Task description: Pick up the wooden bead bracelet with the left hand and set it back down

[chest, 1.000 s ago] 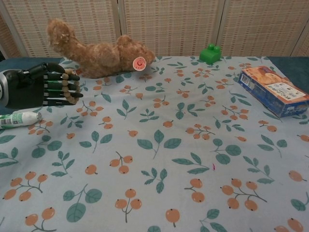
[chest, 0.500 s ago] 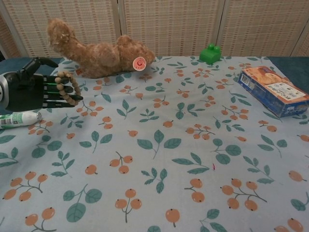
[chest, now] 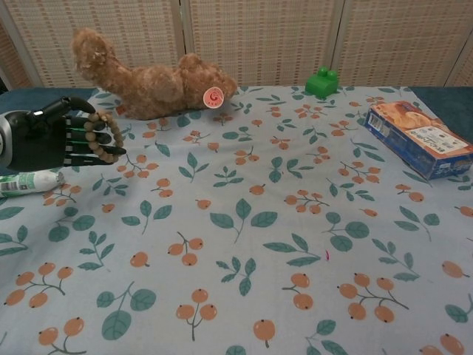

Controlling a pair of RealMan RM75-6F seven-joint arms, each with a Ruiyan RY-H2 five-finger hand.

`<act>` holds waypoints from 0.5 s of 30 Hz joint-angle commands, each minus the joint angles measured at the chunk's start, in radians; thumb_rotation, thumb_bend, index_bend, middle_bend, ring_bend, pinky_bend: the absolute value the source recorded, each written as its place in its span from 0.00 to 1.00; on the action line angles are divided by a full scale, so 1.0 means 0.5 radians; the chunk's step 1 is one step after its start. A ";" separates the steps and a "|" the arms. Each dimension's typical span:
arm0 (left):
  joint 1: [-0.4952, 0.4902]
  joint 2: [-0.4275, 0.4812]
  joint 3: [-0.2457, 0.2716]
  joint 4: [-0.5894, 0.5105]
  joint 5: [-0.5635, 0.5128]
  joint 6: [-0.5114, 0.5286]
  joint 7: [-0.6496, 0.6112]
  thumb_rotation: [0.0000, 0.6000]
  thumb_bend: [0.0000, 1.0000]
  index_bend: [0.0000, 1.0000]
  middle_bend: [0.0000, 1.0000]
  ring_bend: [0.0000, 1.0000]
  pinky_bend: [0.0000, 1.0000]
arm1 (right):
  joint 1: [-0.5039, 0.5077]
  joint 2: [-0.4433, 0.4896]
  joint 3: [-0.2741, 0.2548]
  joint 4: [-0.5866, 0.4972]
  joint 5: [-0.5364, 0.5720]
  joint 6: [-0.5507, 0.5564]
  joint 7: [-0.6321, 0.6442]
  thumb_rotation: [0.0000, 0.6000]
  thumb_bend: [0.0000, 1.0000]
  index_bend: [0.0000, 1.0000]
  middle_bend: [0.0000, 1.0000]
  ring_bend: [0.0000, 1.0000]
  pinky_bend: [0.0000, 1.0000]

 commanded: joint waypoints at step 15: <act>0.027 -0.012 -0.035 -0.035 -0.061 -0.033 -0.038 0.91 1.00 0.59 0.60 0.25 0.00 | -0.008 0.008 -0.005 0.003 -0.018 0.027 0.023 1.00 0.15 0.00 0.00 0.00 0.00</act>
